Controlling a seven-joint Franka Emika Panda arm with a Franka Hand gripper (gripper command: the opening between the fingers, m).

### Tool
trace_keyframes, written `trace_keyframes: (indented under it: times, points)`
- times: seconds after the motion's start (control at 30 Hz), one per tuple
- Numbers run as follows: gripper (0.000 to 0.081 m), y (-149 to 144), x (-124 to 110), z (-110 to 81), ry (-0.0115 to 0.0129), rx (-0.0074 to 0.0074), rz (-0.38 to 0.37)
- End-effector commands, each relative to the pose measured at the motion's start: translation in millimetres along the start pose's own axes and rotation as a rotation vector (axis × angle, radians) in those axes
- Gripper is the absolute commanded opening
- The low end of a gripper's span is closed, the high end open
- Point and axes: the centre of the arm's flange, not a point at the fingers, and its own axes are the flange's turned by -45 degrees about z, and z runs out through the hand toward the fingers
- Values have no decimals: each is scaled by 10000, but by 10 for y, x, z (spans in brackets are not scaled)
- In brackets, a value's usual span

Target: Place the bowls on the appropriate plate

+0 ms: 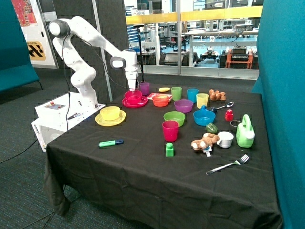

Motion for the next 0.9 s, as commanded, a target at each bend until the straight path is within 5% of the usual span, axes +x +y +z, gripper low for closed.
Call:
trace_keyframes:
  times: [0.0,0.33,0.43,0.53,0.7,0.87]
  points:
    - [0,87,48,33,-36,-3,154]
    - [0,88,31,65,-36,-3,80]
    - [400,97,44,81,-36,-3,88]
    - [603,103,67,78,-36,-3,62]
    - [699,113,100,79,-36,-3,19]
    - [708,116,118,76,-36,-3,-4]
